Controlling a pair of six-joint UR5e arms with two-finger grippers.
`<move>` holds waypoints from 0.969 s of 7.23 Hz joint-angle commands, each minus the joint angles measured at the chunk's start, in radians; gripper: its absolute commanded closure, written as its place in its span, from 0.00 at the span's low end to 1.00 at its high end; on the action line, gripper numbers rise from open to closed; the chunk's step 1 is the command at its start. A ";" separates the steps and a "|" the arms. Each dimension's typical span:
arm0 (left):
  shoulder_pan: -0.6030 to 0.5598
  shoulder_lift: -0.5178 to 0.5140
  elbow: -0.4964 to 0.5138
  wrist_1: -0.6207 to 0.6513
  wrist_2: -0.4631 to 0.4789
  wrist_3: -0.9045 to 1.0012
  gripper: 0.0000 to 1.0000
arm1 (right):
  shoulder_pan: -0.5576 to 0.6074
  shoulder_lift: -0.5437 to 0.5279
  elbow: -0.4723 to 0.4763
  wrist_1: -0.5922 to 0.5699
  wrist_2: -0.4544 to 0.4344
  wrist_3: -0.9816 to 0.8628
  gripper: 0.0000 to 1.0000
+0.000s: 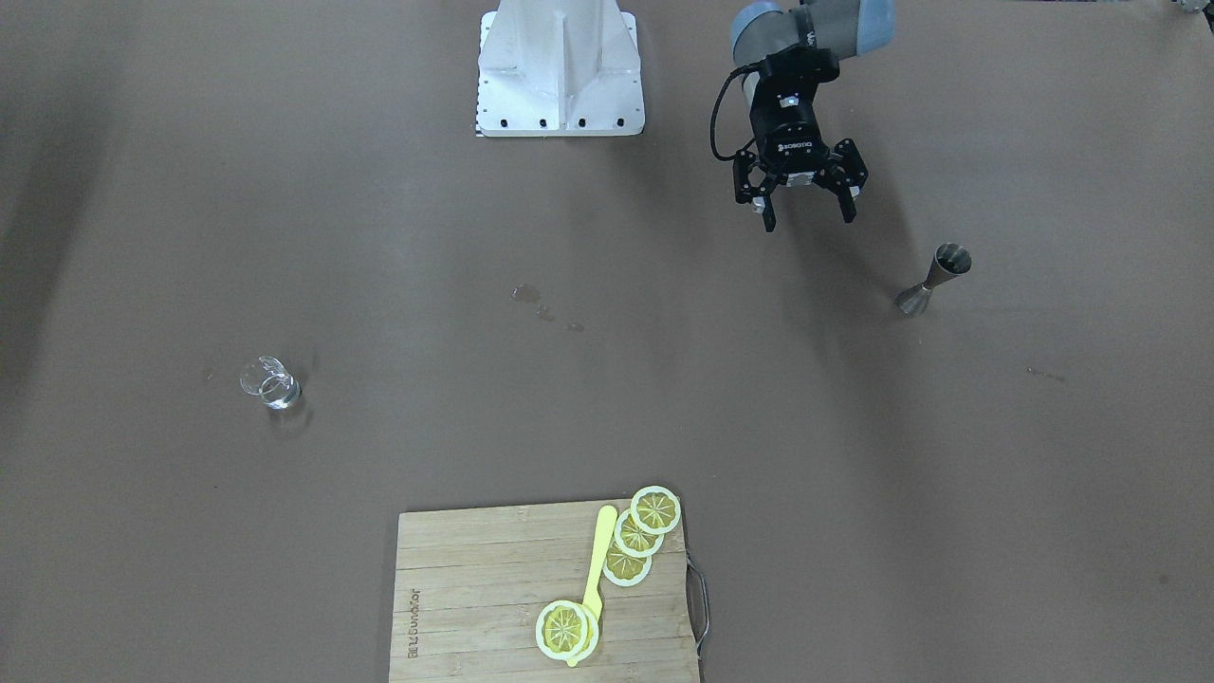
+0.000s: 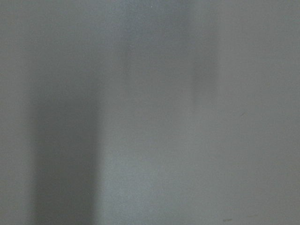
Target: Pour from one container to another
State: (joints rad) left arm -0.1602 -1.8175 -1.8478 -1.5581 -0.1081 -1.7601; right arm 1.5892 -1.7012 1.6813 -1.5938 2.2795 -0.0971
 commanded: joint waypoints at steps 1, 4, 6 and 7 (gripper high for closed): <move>-0.076 -0.083 0.025 0.000 -0.102 0.138 0.01 | 0.000 0.000 0.000 0.000 0.000 -0.001 0.00; -0.212 -0.196 -0.008 -0.064 -0.362 0.241 0.01 | 0.000 -0.002 -0.003 0.000 0.000 -0.001 0.00; -0.251 -0.194 0.018 -0.298 -0.435 0.402 0.01 | 0.000 -0.002 -0.005 0.000 0.000 0.000 0.00; -0.298 -0.186 0.016 -0.482 -0.572 0.576 0.01 | 0.000 -0.002 -0.005 0.000 0.000 -0.001 0.00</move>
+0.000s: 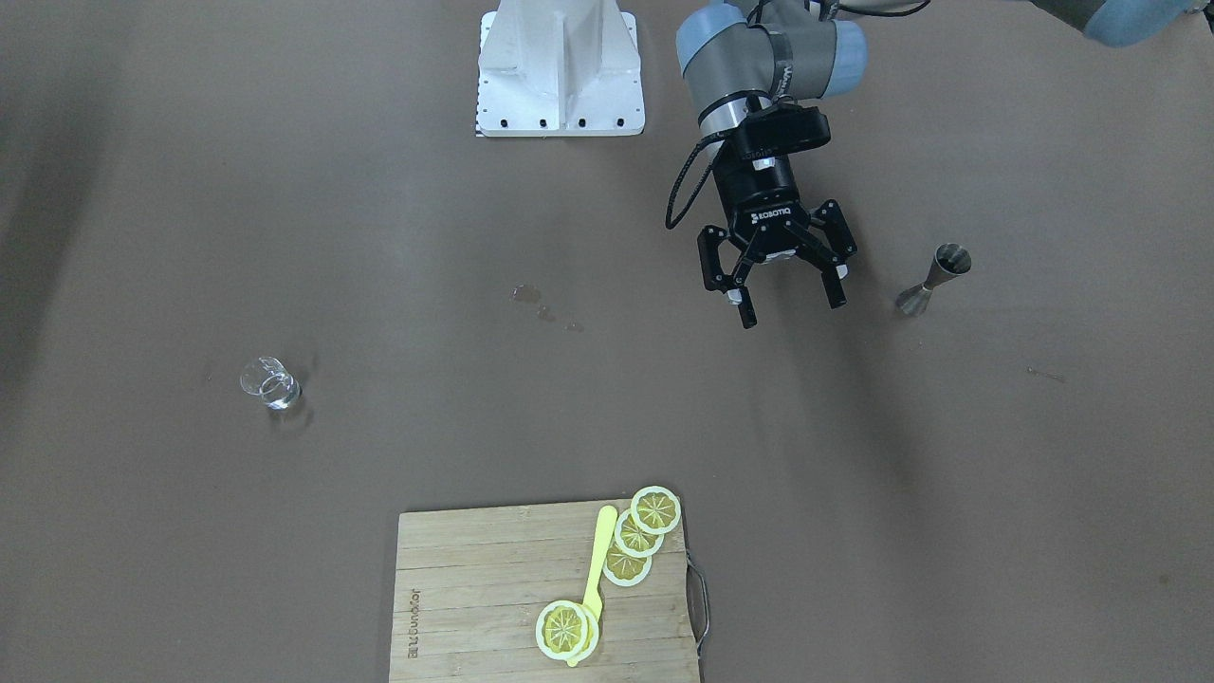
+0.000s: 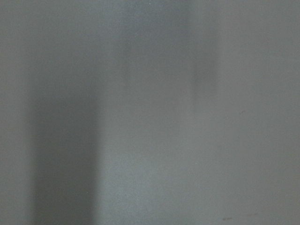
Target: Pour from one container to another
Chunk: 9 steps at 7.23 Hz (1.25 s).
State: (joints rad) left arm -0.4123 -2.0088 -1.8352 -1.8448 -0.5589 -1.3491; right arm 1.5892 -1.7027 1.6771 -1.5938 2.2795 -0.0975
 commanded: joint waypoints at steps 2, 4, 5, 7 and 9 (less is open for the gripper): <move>-0.152 0.030 0.001 -0.303 -0.298 0.518 0.01 | 0.000 0.003 0.000 0.002 0.000 0.001 0.00; -0.276 0.074 -0.003 -0.344 -0.520 0.808 0.01 | 0.000 0.003 -0.002 0.000 -0.002 0.001 0.00; -0.336 0.135 0.004 -0.416 -0.653 0.947 0.01 | 0.000 0.003 -0.002 0.000 -0.002 0.001 0.00; -0.435 0.272 0.013 -0.517 -0.912 1.119 0.01 | -0.002 0.003 -0.007 0.000 -0.003 0.004 0.00; -0.550 0.445 0.027 -0.585 -1.251 1.121 0.01 | -0.003 0.006 -0.007 0.000 -0.002 0.009 0.00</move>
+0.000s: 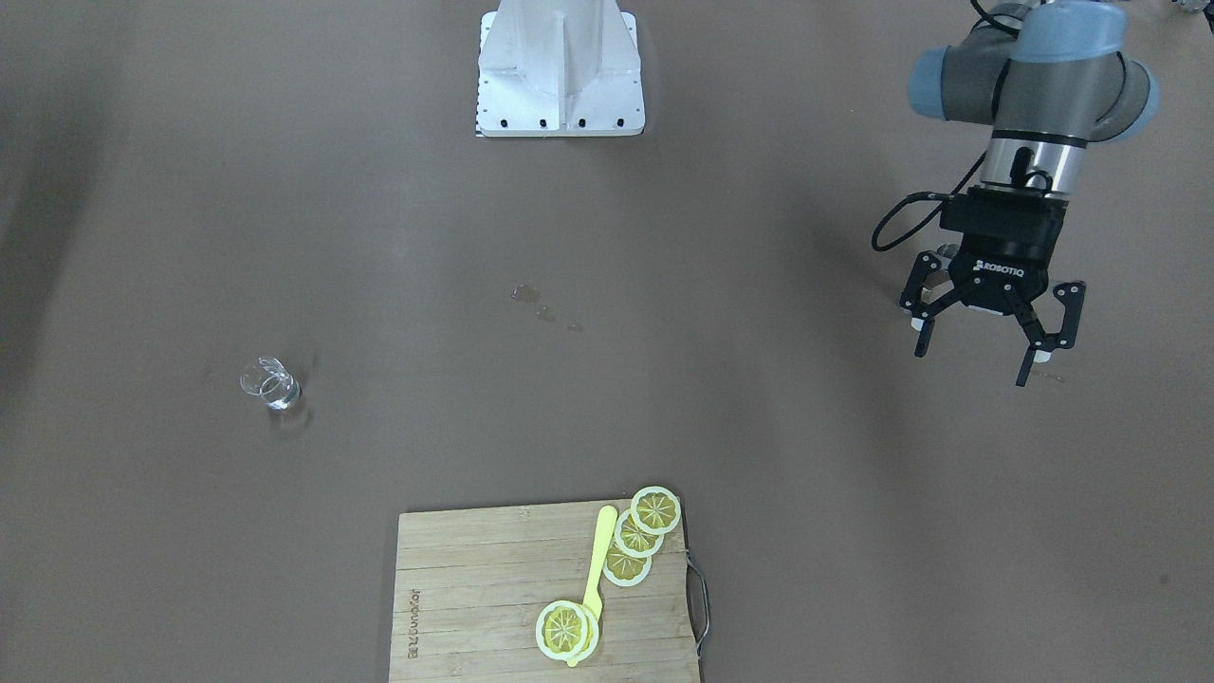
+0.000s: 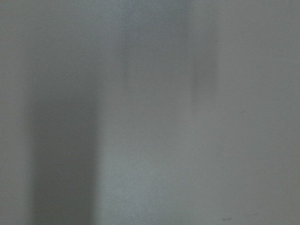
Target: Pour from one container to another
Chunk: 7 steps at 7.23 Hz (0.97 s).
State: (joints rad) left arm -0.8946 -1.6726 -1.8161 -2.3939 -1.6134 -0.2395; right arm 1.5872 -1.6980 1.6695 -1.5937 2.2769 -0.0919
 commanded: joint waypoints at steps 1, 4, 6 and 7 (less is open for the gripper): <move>-0.096 0.169 0.017 -0.044 -0.268 0.012 0.01 | -0.003 0.004 0.001 0.000 0.001 0.006 0.00; -0.237 0.220 0.115 -0.044 -0.347 0.009 0.01 | -0.003 0.023 0.009 0.000 0.006 -0.002 0.00; -0.344 0.220 0.178 -0.037 -0.432 0.002 0.01 | -0.004 0.032 0.010 0.000 0.003 -0.006 0.00; -0.419 0.220 0.237 -0.021 -0.553 0.003 0.01 | -0.006 0.046 0.010 -0.002 -0.002 -0.006 0.00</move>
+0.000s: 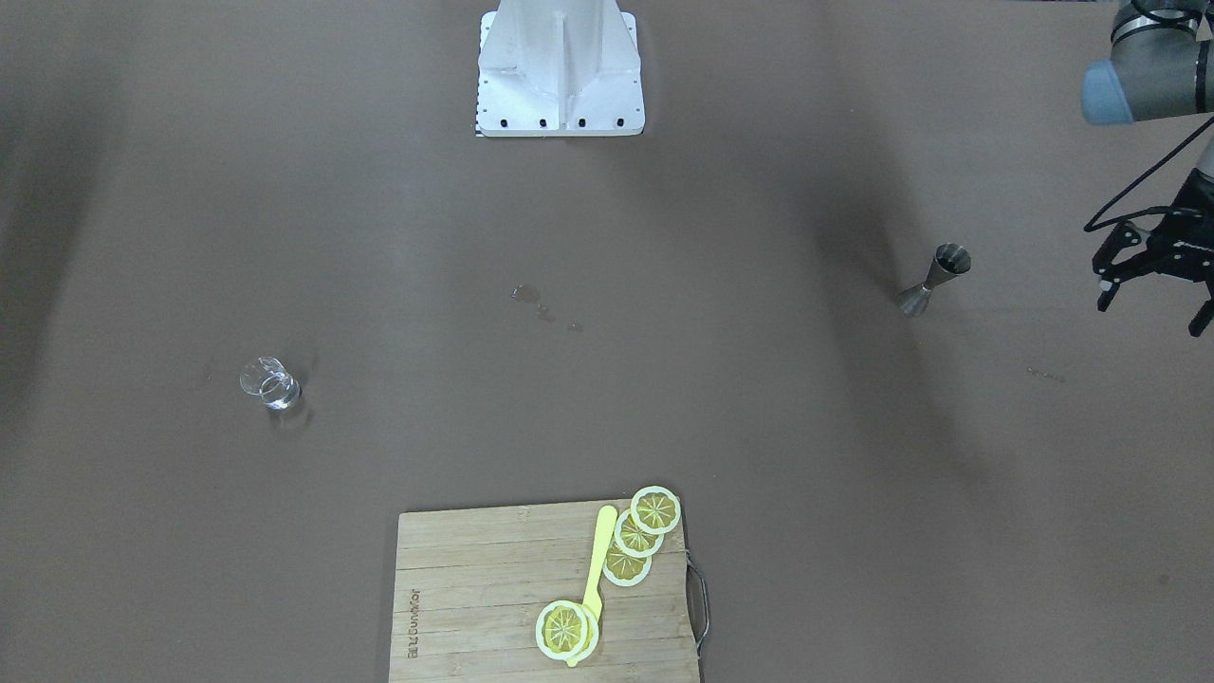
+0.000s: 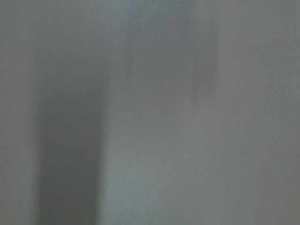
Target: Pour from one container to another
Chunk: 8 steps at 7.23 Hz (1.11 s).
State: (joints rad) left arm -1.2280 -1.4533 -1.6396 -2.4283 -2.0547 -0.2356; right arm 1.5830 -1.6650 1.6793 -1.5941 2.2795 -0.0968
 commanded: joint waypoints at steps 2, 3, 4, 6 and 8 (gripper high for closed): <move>-0.227 0.001 0.106 0.163 -0.354 0.005 0.01 | -0.001 0.019 0.002 -0.003 0.008 0.002 0.00; -0.282 0.001 0.104 0.311 -0.445 0.009 0.01 | -0.001 0.018 0.002 -0.004 0.009 0.002 0.00; -0.310 0.004 0.092 0.401 -0.473 0.009 0.01 | -0.001 0.018 0.002 -0.006 0.008 0.002 0.00; -0.317 0.014 0.016 0.603 -0.515 0.009 0.01 | -0.003 0.018 0.000 -0.007 0.009 0.002 0.00; -0.314 0.016 -0.190 0.916 -0.503 0.009 0.01 | -0.003 0.018 0.000 -0.006 0.009 0.002 0.00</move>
State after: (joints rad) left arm -1.5426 -1.4378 -1.7159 -1.7043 -2.5611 -0.2270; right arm 1.5803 -1.6475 1.6806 -1.6003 2.2885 -0.0951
